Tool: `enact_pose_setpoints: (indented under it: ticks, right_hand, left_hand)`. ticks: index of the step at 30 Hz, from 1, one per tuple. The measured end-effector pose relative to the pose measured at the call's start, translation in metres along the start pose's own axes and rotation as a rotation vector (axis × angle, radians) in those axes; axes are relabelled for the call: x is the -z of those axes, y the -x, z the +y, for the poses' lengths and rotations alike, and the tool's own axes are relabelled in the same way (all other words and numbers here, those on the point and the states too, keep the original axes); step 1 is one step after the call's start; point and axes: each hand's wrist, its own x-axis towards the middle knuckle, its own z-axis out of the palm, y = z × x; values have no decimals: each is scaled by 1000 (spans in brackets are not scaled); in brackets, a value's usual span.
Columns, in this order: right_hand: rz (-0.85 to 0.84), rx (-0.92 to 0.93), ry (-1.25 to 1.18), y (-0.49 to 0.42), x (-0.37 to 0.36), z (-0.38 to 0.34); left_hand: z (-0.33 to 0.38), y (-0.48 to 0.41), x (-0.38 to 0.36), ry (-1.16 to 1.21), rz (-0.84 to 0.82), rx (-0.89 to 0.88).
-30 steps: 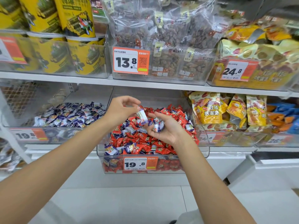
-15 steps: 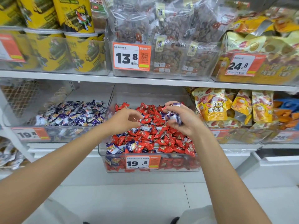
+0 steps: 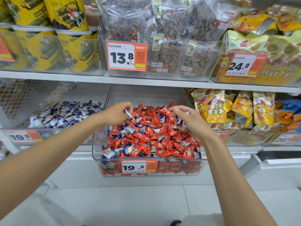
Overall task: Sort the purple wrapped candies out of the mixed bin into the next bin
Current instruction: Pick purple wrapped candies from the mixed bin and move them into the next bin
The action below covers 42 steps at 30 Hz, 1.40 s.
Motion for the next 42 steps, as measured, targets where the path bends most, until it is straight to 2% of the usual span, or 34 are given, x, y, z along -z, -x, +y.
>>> enact_pose_setpoints:
  ticks: [3, 8, 12, 15, 20, 24, 29, 34, 42]
  right_hand:
    - [-10, 15, -2, 3, -6, -2]
    - [3, 24, 17, 6, -10, -3]
    - [-2, 34, 32, 9, -10, -3]
    - [-1, 39, 39, 9, -11, -2]
    - [-19, 22, 51, 8, -17, -2]
    - [-59, 37, 85, 8, -21, -3]
    - [-73, 36, 85, 11, -24, -4]
    - [-74, 29, 98, 14, -23, -4]
    - [-92, 28, 91, 16, -26, -4]
  left_hand:
    - [-6, 0, -3, -169, -139, 11]
    - [-11, -6, -20, -257, -258, 14]
    - [-10, -4, -17, -192, -171, -59]
    - [1, 5, -6, -243, -143, -122]
    - [5, 30, -1, -103, -253, -123]
    - [-2, 37, -9, -187, -313, -199]
    - [-4, 33, -11, -342, -517, -4]
    - [-7, 30, -18, -354, -496, -61]
    - [-3, 32, -32, -407, -542, 20]
